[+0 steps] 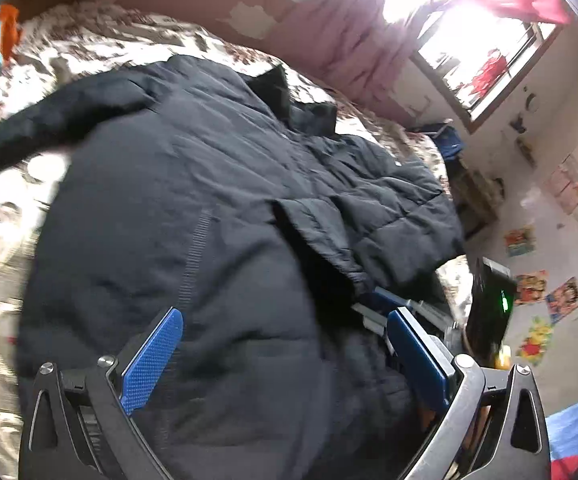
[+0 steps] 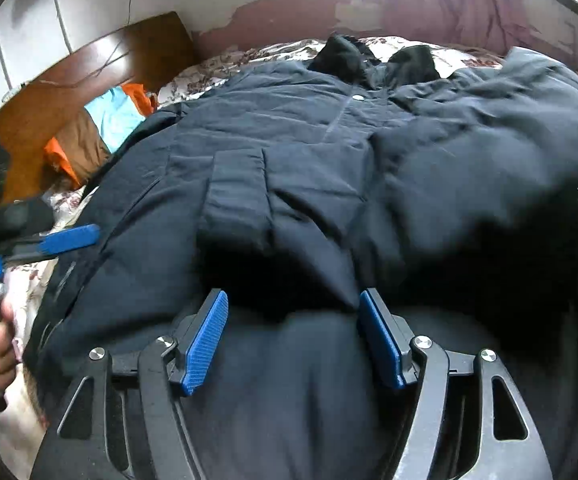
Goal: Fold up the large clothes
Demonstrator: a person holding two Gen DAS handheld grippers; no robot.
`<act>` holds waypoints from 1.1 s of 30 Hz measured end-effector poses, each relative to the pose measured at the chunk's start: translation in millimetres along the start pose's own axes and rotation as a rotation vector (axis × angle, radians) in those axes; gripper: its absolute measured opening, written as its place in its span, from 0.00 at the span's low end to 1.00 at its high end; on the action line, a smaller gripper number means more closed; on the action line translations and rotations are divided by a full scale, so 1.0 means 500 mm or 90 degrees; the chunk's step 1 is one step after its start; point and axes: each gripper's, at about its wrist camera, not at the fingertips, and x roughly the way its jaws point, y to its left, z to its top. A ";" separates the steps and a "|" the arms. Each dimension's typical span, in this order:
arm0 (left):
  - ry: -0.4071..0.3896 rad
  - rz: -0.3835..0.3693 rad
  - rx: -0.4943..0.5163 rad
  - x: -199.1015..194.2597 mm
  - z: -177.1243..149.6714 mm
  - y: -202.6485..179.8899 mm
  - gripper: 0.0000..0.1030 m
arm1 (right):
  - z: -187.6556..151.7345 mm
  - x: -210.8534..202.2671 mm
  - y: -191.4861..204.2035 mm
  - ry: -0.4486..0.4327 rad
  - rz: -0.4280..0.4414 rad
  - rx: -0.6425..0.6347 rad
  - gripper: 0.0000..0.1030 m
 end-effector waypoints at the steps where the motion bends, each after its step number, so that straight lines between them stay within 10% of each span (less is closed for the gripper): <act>1: 0.003 -0.012 -0.006 0.009 0.001 -0.006 1.00 | -0.023 -0.033 -0.014 -0.016 -0.006 0.010 0.61; 6: 0.028 -0.078 -0.043 0.074 0.005 -0.051 1.00 | -0.057 -0.104 -0.086 -0.098 -0.115 0.020 0.62; 13: 0.045 -0.057 -0.109 0.163 0.010 -0.093 0.96 | -0.063 -0.184 -0.197 -0.171 -0.110 0.121 0.62; 18: 0.046 0.015 -0.140 0.201 0.020 -0.105 0.48 | -0.066 -0.146 -0.230 -0.159 -0.088 0.148 0.62; 20: 0.055 0.066 -0.122 0.208 0.026 -0.113 0.15 | -0.061 -0.119 -0.235 -0.148 -0.074 0.149 0.62; 33: -0.123 0.283 0.138 0.059 0.125 -0.175 0.09 | -0.015 -0.121 -0.190 -0.230 -0.087 0.131 0.62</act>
